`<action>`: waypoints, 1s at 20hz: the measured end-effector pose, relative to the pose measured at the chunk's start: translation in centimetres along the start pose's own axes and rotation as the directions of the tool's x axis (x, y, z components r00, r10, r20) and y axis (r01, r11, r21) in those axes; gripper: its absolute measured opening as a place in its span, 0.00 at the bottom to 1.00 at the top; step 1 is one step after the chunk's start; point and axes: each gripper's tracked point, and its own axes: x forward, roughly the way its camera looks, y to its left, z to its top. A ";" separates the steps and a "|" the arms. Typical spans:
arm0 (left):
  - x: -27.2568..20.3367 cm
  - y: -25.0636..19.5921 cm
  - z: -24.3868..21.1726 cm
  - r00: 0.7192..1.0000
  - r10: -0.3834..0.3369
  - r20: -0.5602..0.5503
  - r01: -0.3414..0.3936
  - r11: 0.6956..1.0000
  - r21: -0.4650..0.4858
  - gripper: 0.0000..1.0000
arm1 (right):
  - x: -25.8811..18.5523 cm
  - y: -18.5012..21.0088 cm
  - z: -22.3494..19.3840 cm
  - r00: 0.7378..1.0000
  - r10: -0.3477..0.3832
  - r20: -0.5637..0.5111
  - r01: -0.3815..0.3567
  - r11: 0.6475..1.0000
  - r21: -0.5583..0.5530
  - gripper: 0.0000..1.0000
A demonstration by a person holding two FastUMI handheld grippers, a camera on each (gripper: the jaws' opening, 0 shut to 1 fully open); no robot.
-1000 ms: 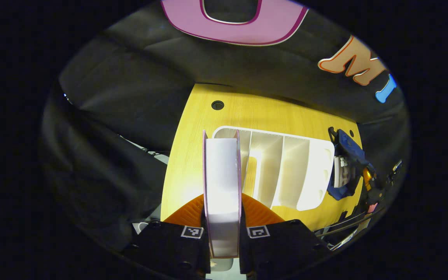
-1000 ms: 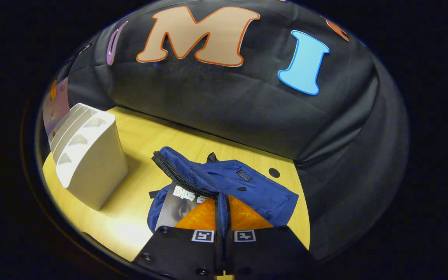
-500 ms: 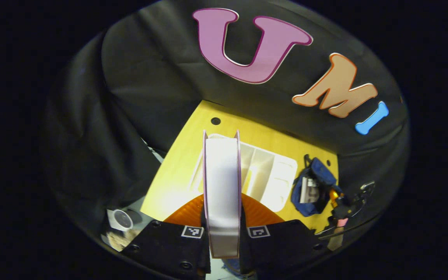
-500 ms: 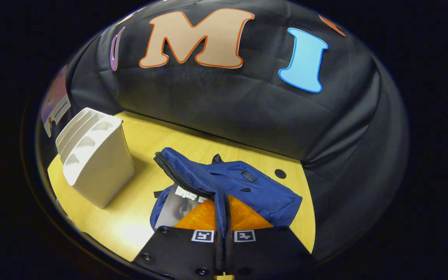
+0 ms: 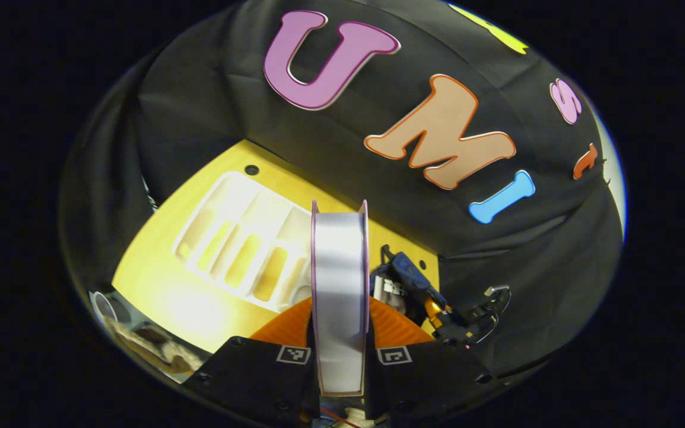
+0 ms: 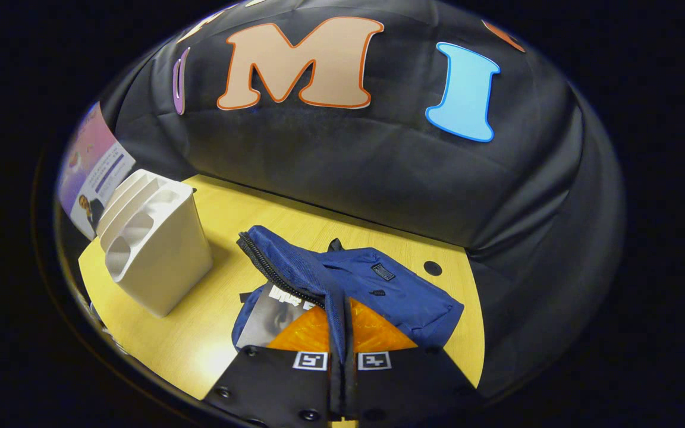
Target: Open the schoolbag, grab two books from the bookshelf and put them into the schoolbag.
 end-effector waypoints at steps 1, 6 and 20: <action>1.1 -1.1 -1.1 0.999 -0.040 0.002 0.040 0.999 -0.018 0.27 | 0.0 0.0 0.0 1.000 -0.001 0.003 0.001 1.000 -0.001 0.05; 6.8 -4.8 -6.8 0.982 -0.185 -0.044 0.180 0.979 -0.095 0.26 | 0.0 0.1 0.3 1.000 0.000 0.004 0.001 1.000 -0.010 0.05; 20.9 -10.8 -17.6 0.930 -0.341 -0.139 0.330 0.939 -0.096 0.26 | 0.1 -0.4 1.2 1.000 -0.011 0.000 0.011 1.000 0.006 0.05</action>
